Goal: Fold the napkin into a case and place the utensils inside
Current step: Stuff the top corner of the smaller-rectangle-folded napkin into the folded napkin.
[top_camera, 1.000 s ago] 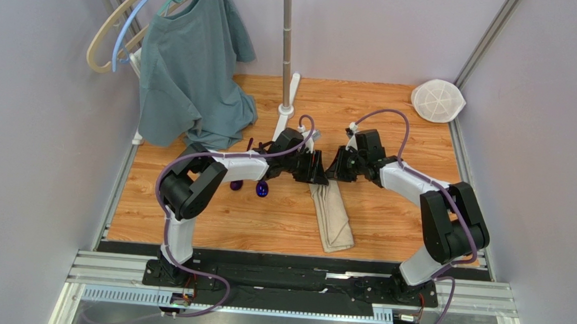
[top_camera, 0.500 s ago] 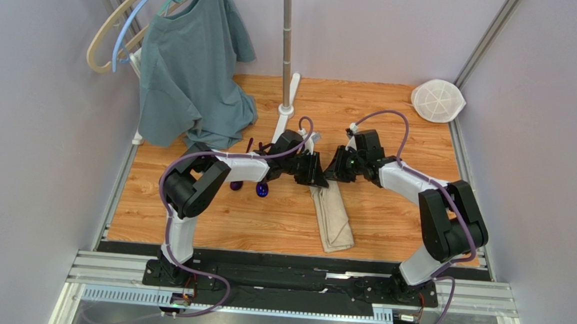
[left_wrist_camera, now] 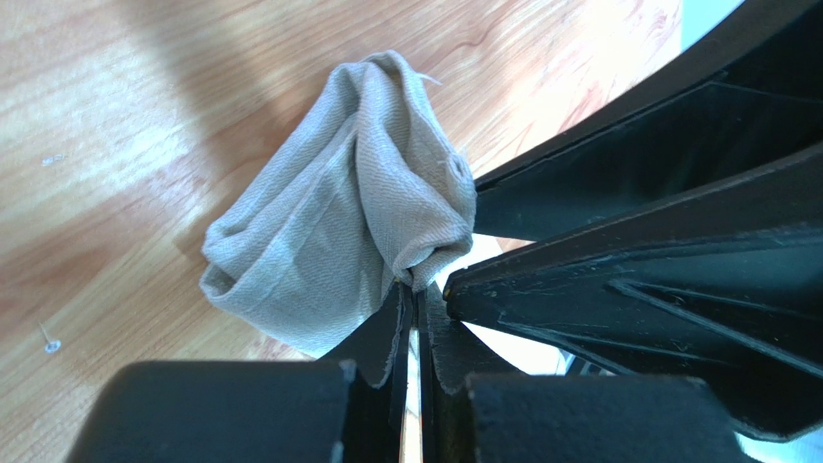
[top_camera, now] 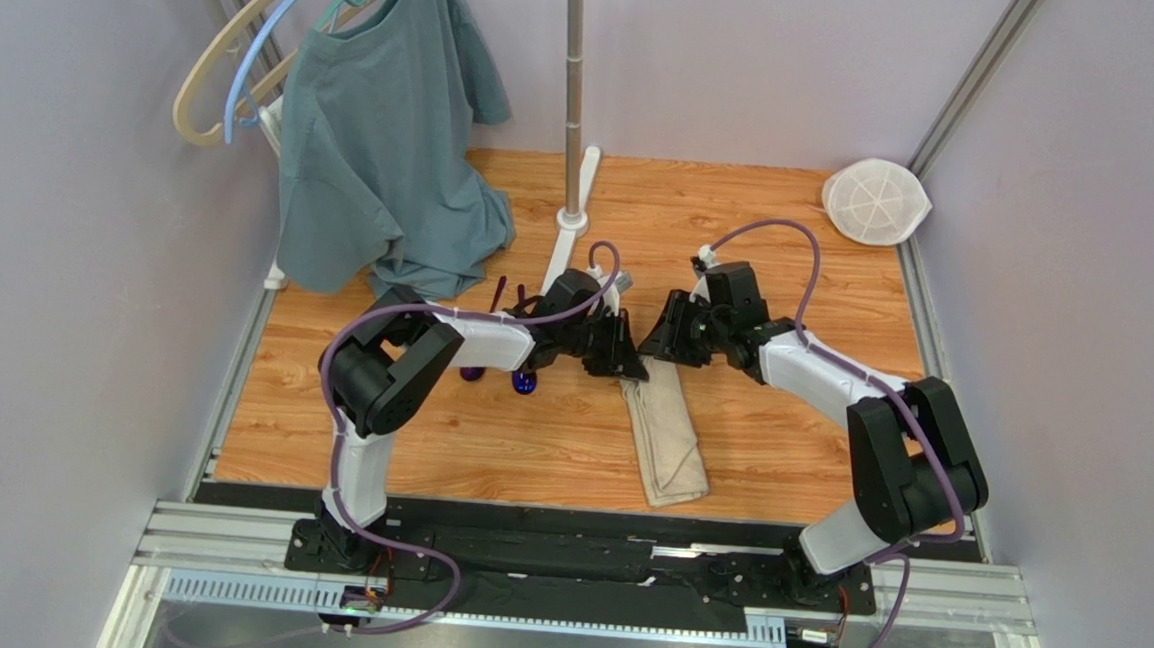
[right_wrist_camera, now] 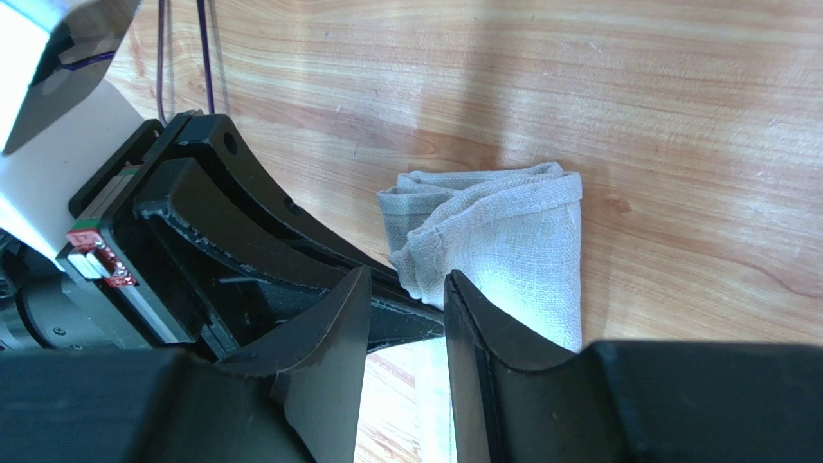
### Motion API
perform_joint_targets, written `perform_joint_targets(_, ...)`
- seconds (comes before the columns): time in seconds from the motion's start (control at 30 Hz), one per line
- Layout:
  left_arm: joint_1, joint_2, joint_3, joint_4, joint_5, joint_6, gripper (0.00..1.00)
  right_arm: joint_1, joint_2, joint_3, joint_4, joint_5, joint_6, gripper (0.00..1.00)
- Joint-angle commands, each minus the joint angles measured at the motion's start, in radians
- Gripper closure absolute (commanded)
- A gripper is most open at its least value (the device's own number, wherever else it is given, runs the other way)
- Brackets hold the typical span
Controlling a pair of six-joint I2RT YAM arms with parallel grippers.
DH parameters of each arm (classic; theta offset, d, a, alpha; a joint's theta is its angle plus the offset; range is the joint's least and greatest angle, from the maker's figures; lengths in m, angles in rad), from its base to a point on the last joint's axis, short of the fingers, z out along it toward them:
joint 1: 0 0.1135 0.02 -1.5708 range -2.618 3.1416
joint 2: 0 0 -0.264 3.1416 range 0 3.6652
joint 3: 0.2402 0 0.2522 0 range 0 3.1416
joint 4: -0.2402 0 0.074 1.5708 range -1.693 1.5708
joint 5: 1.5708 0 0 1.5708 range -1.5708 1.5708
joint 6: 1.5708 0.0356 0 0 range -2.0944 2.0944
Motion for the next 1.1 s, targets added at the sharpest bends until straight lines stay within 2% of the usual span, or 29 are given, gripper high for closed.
perform_joint_targets(0.0,0.004,-0.032,-0.023,0.120,-0.005,-0.031,0.95,0.042,-0.021,-0.005,0.022,0.012,0.014,0.62)
perform_joint_targets(0.07,0.006,-0.035,-0.020,0.104,-0.008,-0.023,0.91,0.042,-0.029,-0.014,0.022,0.041,0.022,0.61)
perform_joint_targets(0.1,0.006,-0.042,-0.022,0.093,-0.017,-0.020,0.86,0.042,-0.030,-0.017,0.019,0.047,0.020,0.61)
perform_joint_targets(0.13,0.007,-0.047,-0.020,0.070,-0.022,-0.015,0.76,0.041,-0.036,-0.014,0.010,0.048,0.022,0.60)
perform_joint_targets(0.2,0.015,-0.058,-0.011,0.042,-0.020,0.000,0.68,0.039,-0.053,-0.013,-0.016,0.070,0.017,0.60)
perform_joint_targets(0.33,0.046,-0.073,0.000,-0.010,0.010,0.000,0.59,0.032,-0.139,-0.059,-0.026,0.118,-0.006,0.46)
perform_joint_targets(0.5,0.073,-0.065,0.067,-0.096,0.041,0.023,0.57,0.033,-0.225,-0.116,0.002,0.124,-0.070,0.38)
perform_joint_targets(0.63,0.083,-0.027,0.145,-0.202,0.069,0.041,0.56,0.035,-0.271,-0.157,0.025,0.143,-0.122,0.29)
perform_joint_targets(0.73,0.083,-0.018,0.155,-0.186,0.078,0.029,0.56,0.038,-0.285,-0.189,0.066,0.120,-0.150,0.17)
perform_joint_targets(0.8,0.084,-0.001,0.176,-0.197,0.098,0.029,0.56,0.045,-0.271,-0.194,0.085,0.123,-0.158,0.17)
perform_joint_targets(0.97,0.084,0.031,0.211,-0.205,0.139,0.009,0.56,0.085,-0.216,-0.191,0.134,0.149,-0.199,0.30)
perform_joint_targets(1.07,0.084,0.050,0.250,-0.297,0.130,0.029,0.56,0.099,-0.182,-0.182,0.181,0.163,-0.211,0.36)
